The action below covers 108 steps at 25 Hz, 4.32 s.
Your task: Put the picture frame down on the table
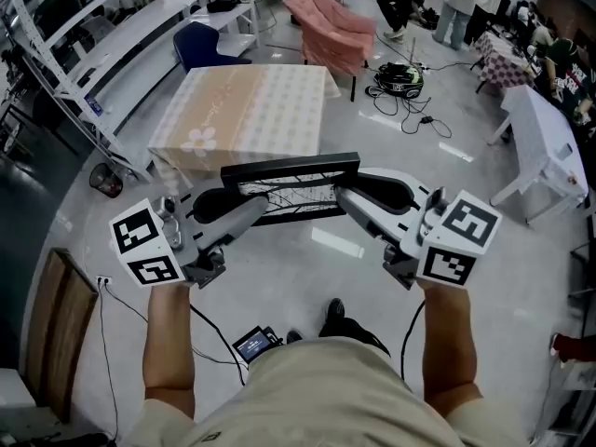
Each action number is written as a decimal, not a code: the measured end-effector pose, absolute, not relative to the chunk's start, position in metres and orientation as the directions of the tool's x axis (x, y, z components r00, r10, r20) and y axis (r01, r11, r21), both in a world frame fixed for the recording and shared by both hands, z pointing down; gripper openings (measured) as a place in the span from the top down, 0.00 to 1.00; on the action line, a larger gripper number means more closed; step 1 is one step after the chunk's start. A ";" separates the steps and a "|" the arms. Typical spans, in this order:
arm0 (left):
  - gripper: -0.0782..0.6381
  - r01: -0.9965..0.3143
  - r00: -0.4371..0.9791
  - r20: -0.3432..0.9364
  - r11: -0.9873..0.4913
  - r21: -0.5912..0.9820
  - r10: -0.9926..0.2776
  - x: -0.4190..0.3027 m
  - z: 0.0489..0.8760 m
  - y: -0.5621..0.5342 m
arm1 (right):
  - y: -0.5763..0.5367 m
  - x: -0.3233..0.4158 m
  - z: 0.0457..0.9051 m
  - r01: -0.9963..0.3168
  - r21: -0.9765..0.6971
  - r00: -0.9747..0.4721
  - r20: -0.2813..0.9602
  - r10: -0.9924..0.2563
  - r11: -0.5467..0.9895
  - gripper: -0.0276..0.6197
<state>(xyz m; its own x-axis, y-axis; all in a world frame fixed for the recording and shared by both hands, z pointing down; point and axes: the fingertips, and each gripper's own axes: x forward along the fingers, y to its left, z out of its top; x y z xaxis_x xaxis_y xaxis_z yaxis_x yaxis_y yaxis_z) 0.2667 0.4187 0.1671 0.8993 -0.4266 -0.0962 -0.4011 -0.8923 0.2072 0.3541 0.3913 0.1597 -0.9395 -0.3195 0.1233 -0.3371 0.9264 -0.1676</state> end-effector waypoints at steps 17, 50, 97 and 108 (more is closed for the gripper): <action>0.83 -0.546 0.814 -0.065 -0.798 0.254 -0.577 0.193 0.176 0.269 | 0.228 0.275 0.170 -0.171 -0.205 -0.981 0.127 -0.148 0.964 0.85; 0.83 -0.564 0.804 -0.047 -0.784 0.259 -0.593 0.029 0.198 0.122 | 0.081 0.111 0.194 -0.134 -0.223 -0.986 0.123 -0.108 0.966 0.85; 0.83 -0.479 0.859 -0.030 -0.823 0.305 -0.511 -0.150 0.239 -0.106 | -0.138 -0.064 0.237 -0.220 -0.275 -0.972 0.144 -0.186 0.936 0.85; 0.83 -0.459 0.871 -0.006 -0.818 0.348 -0.491 -0.168 0.264 -0.180 | -0.208 -0.081 0.262 -0.267 -0.319 -0.960 0.165 -0.224 0.909 0.85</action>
